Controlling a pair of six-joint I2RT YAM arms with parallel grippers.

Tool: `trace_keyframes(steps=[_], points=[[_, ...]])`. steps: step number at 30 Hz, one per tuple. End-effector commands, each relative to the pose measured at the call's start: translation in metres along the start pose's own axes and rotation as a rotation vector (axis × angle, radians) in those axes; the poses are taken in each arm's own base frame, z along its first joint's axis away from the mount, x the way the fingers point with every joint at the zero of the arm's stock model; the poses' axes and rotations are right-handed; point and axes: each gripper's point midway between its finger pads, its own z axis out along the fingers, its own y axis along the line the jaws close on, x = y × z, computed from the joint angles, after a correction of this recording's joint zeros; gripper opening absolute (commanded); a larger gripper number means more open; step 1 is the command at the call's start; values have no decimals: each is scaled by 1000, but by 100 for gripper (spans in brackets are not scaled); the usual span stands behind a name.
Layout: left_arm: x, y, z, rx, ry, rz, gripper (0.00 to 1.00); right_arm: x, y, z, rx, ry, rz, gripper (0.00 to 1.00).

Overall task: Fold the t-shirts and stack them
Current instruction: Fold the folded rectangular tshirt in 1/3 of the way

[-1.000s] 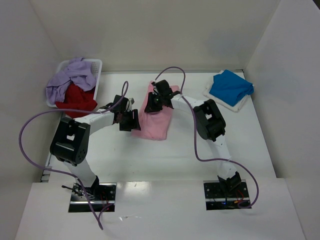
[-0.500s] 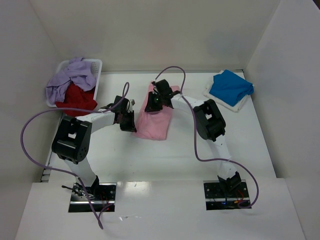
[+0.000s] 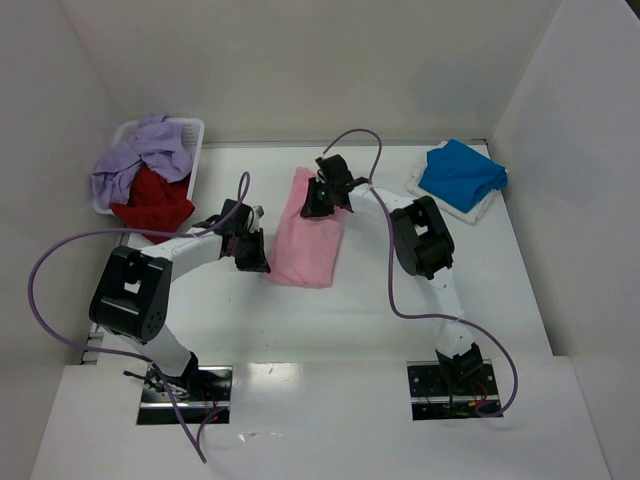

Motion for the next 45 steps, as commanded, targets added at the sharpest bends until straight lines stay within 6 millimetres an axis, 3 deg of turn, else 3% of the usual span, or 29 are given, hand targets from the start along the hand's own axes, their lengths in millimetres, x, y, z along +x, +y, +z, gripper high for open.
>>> trace_keyframes(steps=[1,5,9,13,20,21,24,26,27,30,31,32,33,37,42,45], points=[[8,-6,-12,33,12,-21,0,-1,-10,9,28,-1,-5,20],[9,-15,-19,81,-14,-43,1,3,-7,12,0,16,-5,19],[1,-21,-28,100,-55,-38,11,-13,8,-4,-23,-24,-37,19],[5,-19,-33,86,-47,-42,15,-52,40,-39,-70,-125,-103,25],[34,-24,-35,109,-3,-48,16,-97,77,-106,-106,-255,-153,42],[49,-24,-34,115,25,-46,19,-93,68,-136,-36,-287,-140,53],[53,-31,-38,127,27,-34,21,-73,57,-147,-7,-265,-115,54],[60,-32,-36,133,45,-28,22,-43,40,-156,26,-228,-90,55],[62,-35,-36,136,50,-19,22,-15,22,-152,56,-177,-77,55],[68,-39,-34,146,72,-3,24,9,11,-170,83,-167,-34,59],[68,-39,-32,144,75,-4,24,31,-4,-169,114,-131,-3,59],[74,-41,-29,150,96,4,24,35,-3,-180,108,-140,-5,59],[76,-44,-29,153,101,13,24,56,-12,-180,115,-102,17,59],[76,-39,-25,118,97,9,24,89,-20,-192,107,-59,69,59],[78,-36,-25,104,101,6,25,130,-33,-190,94,21,114,59],[77,-35,-24,96,96,-3,28,144,-22,-186,67,48,109,59]])
